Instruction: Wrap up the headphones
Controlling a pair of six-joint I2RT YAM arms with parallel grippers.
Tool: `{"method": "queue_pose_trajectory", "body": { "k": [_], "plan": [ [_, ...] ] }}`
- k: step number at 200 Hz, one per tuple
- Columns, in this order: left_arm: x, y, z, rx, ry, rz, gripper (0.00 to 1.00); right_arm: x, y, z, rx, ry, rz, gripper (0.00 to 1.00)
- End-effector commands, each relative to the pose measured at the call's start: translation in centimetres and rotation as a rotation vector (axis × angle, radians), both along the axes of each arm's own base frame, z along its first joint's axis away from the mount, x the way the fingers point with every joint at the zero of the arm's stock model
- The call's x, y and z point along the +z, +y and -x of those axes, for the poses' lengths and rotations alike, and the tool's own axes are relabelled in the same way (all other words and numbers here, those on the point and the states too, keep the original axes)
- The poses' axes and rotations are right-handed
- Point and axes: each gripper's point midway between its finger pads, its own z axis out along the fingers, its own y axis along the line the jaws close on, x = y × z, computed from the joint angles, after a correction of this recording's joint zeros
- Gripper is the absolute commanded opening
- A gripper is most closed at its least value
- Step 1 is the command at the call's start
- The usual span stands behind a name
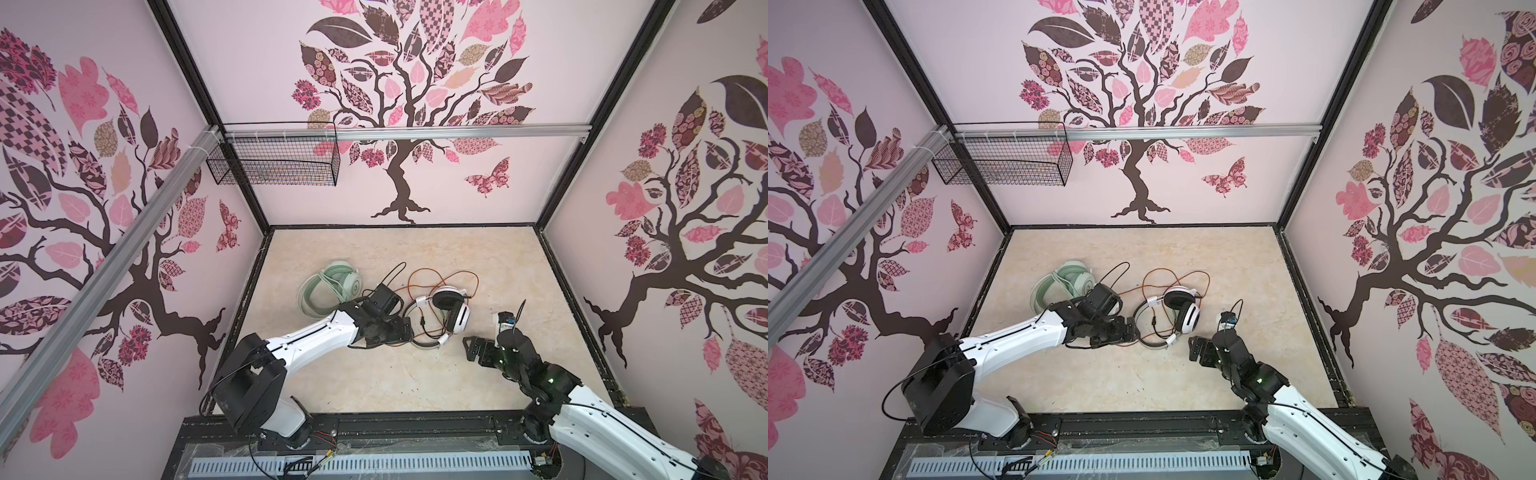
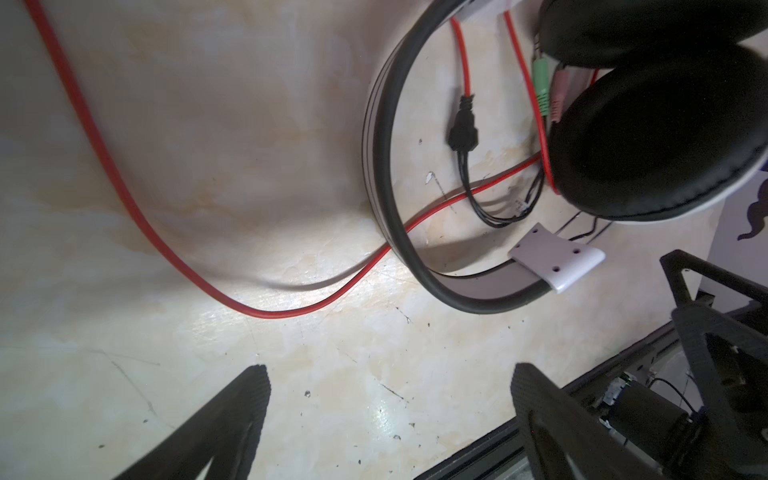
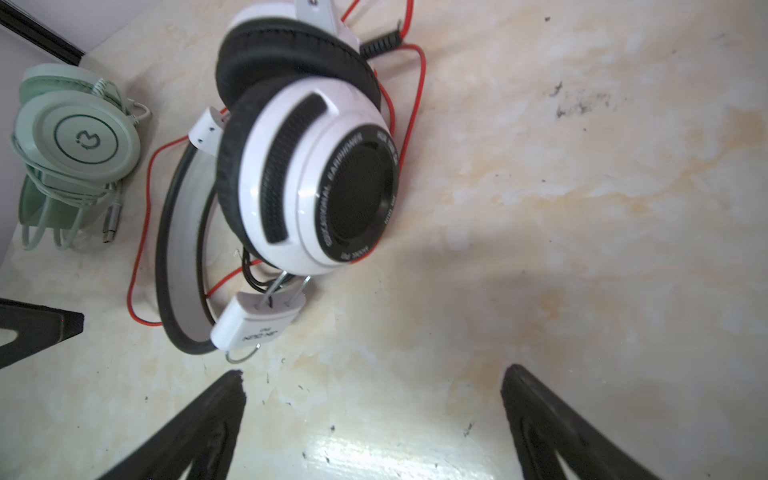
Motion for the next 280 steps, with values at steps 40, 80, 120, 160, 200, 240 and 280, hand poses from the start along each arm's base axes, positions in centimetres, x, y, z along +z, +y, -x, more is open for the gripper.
{"method": "queue_pose_trajectory", "body": {
  "k": [40,80,120,160,200,240,280],
  "plan": [
    [16.6,6.2,-7.2,0.059,-0.488,-0.087,0.92,4.3,0.2,-5.3,-0.167,0.070,0.109,0.99],
    [17.4,10.1,-7.0,0.159,-0.589,-0.053,0.88,3.2,2.4,-7.0,-0.120,0.164,0.127,0.90],
    [17.7,11.0,-6.2,0.142,-0.627,-0.082,0.88,1.5,2.3,-8.0,-0.148,0.212,0.169,0.86],
    [17.6,10.6,-5.8,0.120,-0.630,-0.056,0.88,0.4,2.3,-9.3,-0.169,0.223,0.216,0.83],
    [17.0,9.7,-5.8,0.088,-0.595,-0.033,0.88,-0.6,2.3,-9.9,-0.197,0.252,0.221,0.90],
    [16.9,9.4,-5.7,0.079,-0.586,-0.026,0.88,-2.2,1.8,-10.0,-0.244,0.325,0.273,0.90],
    [16.7,9.4,-5.7,0.078,-0.583,-0.023,0.89,-2.1,1.3,-9.7,-0.275,0.304,0.249,0.77]
  ]
}}
